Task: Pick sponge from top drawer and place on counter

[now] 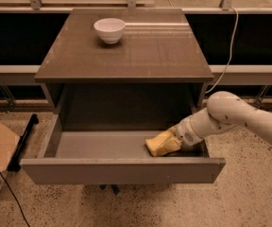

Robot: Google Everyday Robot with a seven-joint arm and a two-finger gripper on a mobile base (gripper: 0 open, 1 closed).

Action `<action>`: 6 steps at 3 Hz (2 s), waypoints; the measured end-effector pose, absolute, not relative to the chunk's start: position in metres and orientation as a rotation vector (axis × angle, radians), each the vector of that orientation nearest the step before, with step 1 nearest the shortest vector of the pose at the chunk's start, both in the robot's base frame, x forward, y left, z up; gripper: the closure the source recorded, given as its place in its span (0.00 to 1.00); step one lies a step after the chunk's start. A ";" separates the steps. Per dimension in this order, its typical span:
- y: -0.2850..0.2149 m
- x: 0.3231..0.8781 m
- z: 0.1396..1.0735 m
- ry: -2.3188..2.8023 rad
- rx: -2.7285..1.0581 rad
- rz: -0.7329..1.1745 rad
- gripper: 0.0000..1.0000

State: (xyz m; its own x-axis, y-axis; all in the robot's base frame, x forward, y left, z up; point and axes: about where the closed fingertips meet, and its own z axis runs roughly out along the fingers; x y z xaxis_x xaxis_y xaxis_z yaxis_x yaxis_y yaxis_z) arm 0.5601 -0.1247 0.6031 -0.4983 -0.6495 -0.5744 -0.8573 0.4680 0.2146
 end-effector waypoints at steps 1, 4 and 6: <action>-0.125 0.560 0.604 2.305 -1.261 0.681 1.00; -0.124 0.580 0.805 1.907 -1.356 0.607 1.00; -0.139 0.622 0.925 1.781 -1.302 0.485 1.00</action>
Offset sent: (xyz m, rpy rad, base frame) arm 0.0196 0.0045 0.1499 0.0299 -0.2748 0.0873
